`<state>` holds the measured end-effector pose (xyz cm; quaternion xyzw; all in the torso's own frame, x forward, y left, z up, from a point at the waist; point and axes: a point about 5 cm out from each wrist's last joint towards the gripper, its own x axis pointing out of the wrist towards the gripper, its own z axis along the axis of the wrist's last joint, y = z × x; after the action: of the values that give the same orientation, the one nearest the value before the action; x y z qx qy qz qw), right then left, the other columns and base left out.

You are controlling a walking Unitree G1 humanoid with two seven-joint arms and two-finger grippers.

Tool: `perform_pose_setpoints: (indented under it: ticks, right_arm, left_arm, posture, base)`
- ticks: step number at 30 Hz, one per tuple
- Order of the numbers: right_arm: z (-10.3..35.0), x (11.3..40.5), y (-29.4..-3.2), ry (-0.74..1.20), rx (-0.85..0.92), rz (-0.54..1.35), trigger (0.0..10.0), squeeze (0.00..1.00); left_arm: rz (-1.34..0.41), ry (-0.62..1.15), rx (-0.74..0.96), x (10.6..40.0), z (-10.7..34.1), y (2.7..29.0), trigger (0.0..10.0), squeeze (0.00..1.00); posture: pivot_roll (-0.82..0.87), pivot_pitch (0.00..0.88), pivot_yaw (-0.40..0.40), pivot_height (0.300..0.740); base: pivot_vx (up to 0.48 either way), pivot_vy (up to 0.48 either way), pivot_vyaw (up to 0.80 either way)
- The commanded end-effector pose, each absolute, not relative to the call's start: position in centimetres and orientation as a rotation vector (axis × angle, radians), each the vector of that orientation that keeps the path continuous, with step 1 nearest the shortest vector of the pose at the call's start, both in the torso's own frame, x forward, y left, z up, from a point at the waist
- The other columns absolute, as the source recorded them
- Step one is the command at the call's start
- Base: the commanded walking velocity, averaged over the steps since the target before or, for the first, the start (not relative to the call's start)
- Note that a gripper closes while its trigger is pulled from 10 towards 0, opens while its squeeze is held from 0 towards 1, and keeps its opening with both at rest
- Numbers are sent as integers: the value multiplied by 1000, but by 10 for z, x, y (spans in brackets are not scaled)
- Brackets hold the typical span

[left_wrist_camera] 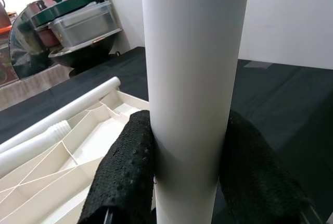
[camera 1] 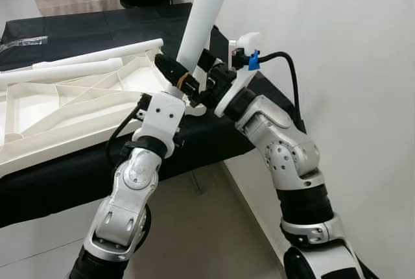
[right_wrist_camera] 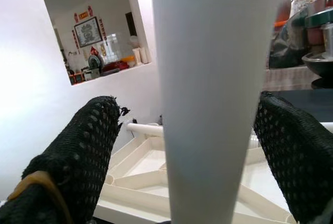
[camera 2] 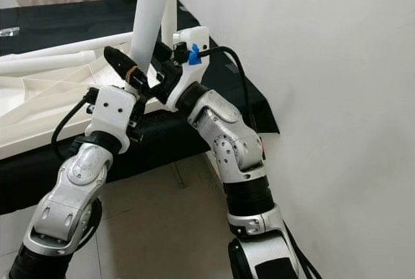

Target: Building children table

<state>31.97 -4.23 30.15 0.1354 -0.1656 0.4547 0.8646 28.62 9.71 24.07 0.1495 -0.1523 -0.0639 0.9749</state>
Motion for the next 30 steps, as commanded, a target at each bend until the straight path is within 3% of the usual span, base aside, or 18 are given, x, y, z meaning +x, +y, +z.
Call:
perform_pose_setpoints:
  ticks: [1, 2, 3, 5, 6, 18, 25, 26, 30]
  right_arm:
    - [301, 317, -39, -349, 275, 962, 10000, 0]
    - [302, 317, -39, -352, 277, 961, 4941, 0]
    - [302, 318, -39, -354, 274, 959, 3137, 0]
    - [303, 318, -38, -358, 274, 957, 2941, 0]
    - [303, 318, -38, -363, 272, 955, 0, 0]
    - [305, 319, -39, -368, 285, 942, 0, 0]
    - [303, 324, -42, -359, 278, 906, 0, 0]
    - [303, 325, -44, -362, 275, 897, 0, 0]
    - [304, 327, -46, -369, 274, 885, 0, 0]
  left_arm:
    - [-140, -330, 309, 283, 246, 92, 10000, 0]
    - [-142, -326, 308, 283, 245, 92, 10000, 0]
    - [-145, -325, 308, 282, 244, 91, 10000, 0]
    - [-146, -326, 308, 282, 244, 91, 10000, 0]
    - [-148, -325, 310, 282, 243, 90, 10000, 0]
    - [-132, -341, 318, 284, 247, 92, 10000, 0]
    - [-106, -253, 323, 289, 236, 101, 10000, 0]
    - [-121, -233, 304, 289, 233, 101, 10000, 1000]
    - [-142, -211, 277, 289, 230, 101, 10000, 1000]
  posture:
    - [5, 146, -68, 740]
    - [4, 145, -69, 740]
    - [2, 147, -68, 740]
    - [2, 147, -68, 740]
    - [1, 146, -68, 740]
    - [4, 151, -69, 740]
    - [5, 149, -73, 740]
    - [7, 152, -74, 740]
    - [7, 150, -72, 740]
  base:
    - [0, 0, 0]
    - [0, 0, 0]
    - [0, 0, 0]
    - [0, 0, 0]
    - [0, 0, 0]
    - [0, 0, 0]
    - [0, 0, 0]
    - [0, 0, 0]
    - [0, 0, 0]
